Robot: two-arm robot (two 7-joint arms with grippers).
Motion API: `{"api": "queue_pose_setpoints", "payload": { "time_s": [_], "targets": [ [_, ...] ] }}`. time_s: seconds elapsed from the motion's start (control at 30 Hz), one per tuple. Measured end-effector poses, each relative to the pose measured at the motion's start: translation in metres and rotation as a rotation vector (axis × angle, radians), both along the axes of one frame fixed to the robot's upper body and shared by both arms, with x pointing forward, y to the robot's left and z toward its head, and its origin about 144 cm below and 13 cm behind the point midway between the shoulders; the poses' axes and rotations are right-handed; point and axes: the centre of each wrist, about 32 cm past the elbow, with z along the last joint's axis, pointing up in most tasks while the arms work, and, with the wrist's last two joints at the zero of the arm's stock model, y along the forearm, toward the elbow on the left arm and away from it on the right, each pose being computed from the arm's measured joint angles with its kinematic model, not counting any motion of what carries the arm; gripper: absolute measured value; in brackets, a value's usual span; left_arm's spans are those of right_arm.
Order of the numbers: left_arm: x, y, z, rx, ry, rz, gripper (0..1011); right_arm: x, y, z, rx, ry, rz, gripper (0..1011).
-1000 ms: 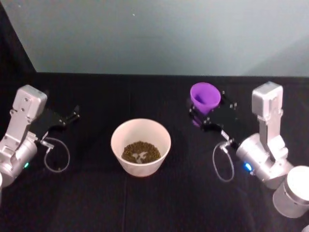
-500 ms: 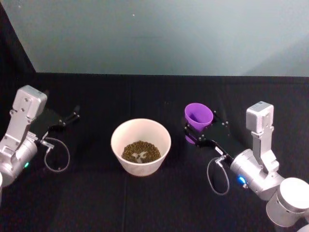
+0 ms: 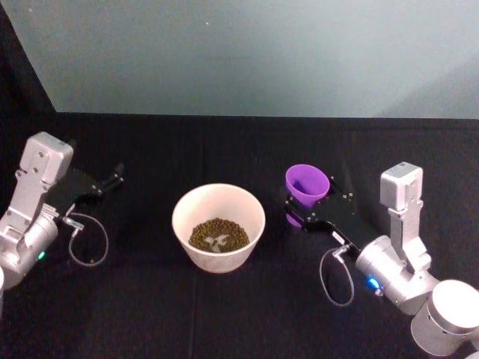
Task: Pick up the cup and pour the mung beans from the cup into the bowl.
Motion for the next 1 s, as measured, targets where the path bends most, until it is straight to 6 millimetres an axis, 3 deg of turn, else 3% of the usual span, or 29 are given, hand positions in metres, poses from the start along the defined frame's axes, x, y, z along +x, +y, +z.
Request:
{"api": "queue_pose_setpoints", "payload": {
  "time_s": [0.37, 0.7, 1.0],
  "targets": [
    [0.0000, 0.0000, 0.0000, 0.000, 0.000, 0.000, 1000, -0.0015, -0.0008, -0.0020, 0.000, -0.001, -0.003, 739],
    [0.0000, 0.0000, 0.0000, 0.000, 0.000, 0.000, 1000, -0.0023, 0.0002, -0.0021, -0.012, -0.011, -0.015, 990],
    [0.0000, 0.0000, 0.0000, 0.000, 0.000, 0.000, 1000, -0.0035, 0.0003, -0.0017, -0.007, -0.016, -0.020, 1002]
  ]
}}
